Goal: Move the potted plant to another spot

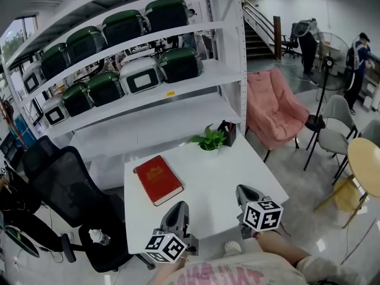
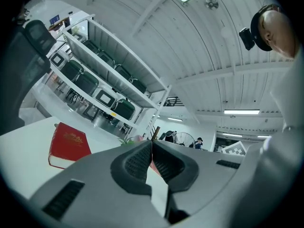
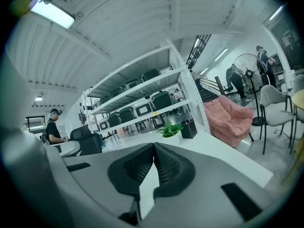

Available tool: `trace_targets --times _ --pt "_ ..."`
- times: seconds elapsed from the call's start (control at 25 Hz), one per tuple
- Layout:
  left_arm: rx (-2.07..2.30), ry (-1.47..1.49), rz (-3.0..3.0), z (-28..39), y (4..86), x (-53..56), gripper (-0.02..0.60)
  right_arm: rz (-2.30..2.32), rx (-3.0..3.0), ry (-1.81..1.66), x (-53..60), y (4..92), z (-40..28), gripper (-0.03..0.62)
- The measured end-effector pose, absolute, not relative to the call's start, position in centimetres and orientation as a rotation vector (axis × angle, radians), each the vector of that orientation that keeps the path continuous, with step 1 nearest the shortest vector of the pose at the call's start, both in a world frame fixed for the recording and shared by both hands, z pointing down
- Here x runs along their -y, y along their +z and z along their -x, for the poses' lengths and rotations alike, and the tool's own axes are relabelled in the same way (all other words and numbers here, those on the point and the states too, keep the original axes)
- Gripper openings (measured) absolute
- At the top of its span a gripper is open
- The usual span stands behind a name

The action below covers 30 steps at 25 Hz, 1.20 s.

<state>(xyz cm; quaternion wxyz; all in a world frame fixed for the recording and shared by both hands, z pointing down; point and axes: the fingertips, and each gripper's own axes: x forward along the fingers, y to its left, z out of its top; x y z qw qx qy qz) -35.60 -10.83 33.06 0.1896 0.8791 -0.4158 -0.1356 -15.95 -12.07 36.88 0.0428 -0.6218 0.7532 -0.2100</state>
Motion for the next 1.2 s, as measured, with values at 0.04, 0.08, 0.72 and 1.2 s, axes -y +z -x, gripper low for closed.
trace_targets --times 0.04,0.08,0.72,1.2 --pt "1.167 -0.375 -2.474 35.6 33.2 10.7 0.025 1.91 -2.304 -0.643 11.9 37.1 15.9 0.014" --pt "1.165 -0.369 -2.476 35.6 33.3 10.6 0.025 1.918 -2.307 -0.641 11.8 37.2 15.9 0.014" --pt "1.128 -0.337 -2.468 34.3 34.5 9.7 0.025 1.996 -2.309 -0.632 10.2 38.3 14.1 0.014" --pt "1.101 -0.333 -2.468 33.2 34.8 8.6 0.025 2.005 -2.329 -0.654 8.8 39.2 13.7 0.014"
